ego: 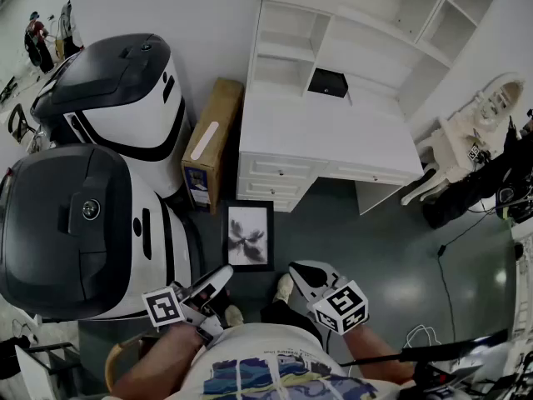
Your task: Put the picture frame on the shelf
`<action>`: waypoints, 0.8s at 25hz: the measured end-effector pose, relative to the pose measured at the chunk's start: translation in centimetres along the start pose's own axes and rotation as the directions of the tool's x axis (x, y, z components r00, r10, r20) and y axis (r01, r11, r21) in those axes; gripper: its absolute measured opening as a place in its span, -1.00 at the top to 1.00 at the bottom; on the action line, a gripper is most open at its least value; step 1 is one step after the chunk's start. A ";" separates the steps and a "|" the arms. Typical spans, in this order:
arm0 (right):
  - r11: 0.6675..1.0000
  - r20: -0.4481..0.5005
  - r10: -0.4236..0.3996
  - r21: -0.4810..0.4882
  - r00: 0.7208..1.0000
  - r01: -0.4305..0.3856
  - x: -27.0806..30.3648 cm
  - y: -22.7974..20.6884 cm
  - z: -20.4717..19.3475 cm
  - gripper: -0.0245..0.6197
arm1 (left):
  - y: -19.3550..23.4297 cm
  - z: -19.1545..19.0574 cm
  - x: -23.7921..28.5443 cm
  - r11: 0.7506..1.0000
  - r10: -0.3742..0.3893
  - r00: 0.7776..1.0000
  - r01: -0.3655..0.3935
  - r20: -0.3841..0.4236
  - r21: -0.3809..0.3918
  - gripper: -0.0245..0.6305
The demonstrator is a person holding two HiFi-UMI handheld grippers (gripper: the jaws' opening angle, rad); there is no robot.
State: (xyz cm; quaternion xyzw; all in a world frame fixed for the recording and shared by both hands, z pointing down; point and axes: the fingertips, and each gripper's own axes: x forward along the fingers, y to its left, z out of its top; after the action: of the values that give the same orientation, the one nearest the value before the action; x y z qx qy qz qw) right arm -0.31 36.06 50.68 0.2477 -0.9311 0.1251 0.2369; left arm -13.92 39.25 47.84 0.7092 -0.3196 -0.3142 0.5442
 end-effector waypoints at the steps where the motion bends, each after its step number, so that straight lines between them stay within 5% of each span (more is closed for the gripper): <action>1: 1.000 0.003 -0.005 0.002 1.000 0.005 -0.1 -0.3 0.1 0.85 | 0.1 0.0 0.4 1.000 0.003 1.000 -0.003 -0.005 -0.002 0.70; 9: 0.999 0.012 -0.036 0.022 0.999 0.036 -0.3 -4.4 0.0 0.85 | 1.2 1.1 5.0 1.000 0.001 0.999 -0.001 -0.039 -0.003 0.70; 20: 1.000 0.092 -0.023 0.001 0.996 0.023 0.9 -17.0 3.8 0.84 | 1.3 6.4 18.2 0.999 0.012 1.000 -0.011 -0.025 0.053 0.70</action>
State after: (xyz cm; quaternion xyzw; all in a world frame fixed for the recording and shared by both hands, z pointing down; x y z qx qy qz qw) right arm 6.43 19.97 49.83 0.2638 -0.9381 0.1107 0.1953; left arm -8.23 20.89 45.96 0.7254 -0.3249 -0.2936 0.5311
